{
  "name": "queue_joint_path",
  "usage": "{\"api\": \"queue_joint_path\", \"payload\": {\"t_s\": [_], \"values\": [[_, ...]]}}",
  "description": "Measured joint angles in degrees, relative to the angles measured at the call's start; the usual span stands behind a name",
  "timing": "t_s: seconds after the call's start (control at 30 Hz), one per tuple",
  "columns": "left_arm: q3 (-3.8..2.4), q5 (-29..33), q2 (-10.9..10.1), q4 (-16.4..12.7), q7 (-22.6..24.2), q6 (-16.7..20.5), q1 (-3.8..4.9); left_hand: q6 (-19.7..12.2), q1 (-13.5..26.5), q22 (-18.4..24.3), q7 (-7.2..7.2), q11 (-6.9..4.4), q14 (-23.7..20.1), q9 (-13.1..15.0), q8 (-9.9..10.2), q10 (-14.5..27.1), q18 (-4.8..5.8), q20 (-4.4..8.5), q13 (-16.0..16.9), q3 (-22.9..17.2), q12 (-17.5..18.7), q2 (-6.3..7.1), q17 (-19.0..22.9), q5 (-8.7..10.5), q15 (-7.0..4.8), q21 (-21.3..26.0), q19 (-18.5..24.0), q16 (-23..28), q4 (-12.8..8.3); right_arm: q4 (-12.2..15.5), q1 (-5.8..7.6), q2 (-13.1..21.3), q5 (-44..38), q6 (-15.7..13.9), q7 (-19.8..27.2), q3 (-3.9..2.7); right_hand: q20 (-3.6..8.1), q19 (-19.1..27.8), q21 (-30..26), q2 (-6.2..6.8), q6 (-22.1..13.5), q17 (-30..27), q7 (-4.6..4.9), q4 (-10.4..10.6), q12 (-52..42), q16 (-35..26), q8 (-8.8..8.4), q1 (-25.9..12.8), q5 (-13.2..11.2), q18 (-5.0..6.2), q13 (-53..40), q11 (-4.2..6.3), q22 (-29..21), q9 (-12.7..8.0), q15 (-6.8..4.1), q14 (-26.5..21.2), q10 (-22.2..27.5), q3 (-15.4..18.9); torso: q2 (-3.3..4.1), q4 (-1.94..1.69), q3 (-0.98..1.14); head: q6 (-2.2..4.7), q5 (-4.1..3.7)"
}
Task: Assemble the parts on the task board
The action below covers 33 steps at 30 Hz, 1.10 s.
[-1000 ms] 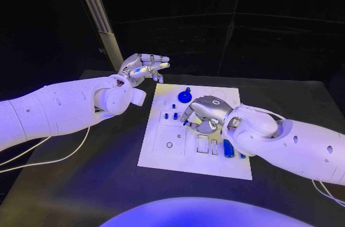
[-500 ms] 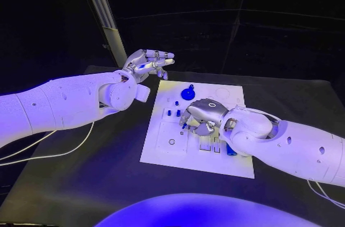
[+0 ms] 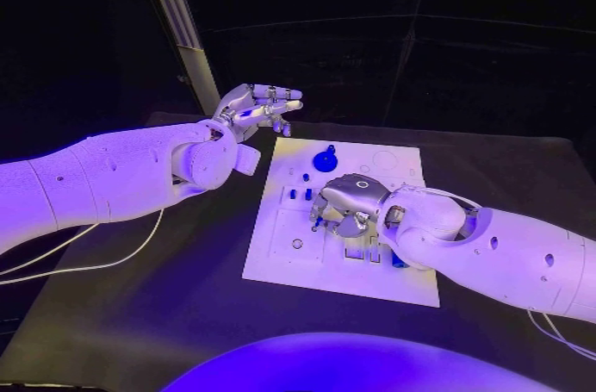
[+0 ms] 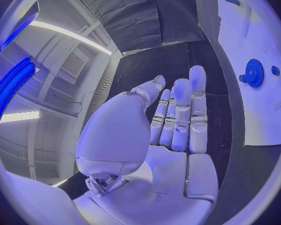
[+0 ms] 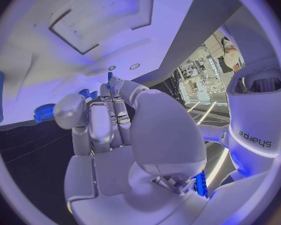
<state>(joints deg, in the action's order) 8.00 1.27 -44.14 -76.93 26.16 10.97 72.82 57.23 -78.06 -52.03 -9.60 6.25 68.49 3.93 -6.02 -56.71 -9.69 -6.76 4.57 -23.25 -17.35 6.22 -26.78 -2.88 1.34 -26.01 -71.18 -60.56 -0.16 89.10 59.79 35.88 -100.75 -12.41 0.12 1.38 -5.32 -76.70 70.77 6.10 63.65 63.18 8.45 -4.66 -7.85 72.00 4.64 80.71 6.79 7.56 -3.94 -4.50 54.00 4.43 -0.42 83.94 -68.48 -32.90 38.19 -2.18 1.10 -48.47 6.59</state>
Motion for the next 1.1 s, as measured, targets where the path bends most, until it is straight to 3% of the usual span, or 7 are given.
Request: {"api": "queue_joint_path", "payload": {"t_s": [1.1], "values": [[0.00,0.01,0.09,0.04,-0.13,-0.21,0.03,0.00,0.00,0.09,0.00,0.21,-0.42,0.00,0.00,0.21,0.00,0.00,-0.04,0.00,0.00,0.00,0.09,0.00,-0.01,0.45,0.00,0.00,0.00,-1.11,-0.47,-1.58,-2.80,1.85,-0.57,0.22,0.00,0.00,-0.01,0.15,0.00,-0.07,0.00,0.00,0.18,0.00,-0.21,-0.14,0.08,0.00,0.00,-0.03,-0.02,0.01,0.00,0.00,0.03,0.01,-0.02,0.02,0.00,-0.72,0.26]]}}
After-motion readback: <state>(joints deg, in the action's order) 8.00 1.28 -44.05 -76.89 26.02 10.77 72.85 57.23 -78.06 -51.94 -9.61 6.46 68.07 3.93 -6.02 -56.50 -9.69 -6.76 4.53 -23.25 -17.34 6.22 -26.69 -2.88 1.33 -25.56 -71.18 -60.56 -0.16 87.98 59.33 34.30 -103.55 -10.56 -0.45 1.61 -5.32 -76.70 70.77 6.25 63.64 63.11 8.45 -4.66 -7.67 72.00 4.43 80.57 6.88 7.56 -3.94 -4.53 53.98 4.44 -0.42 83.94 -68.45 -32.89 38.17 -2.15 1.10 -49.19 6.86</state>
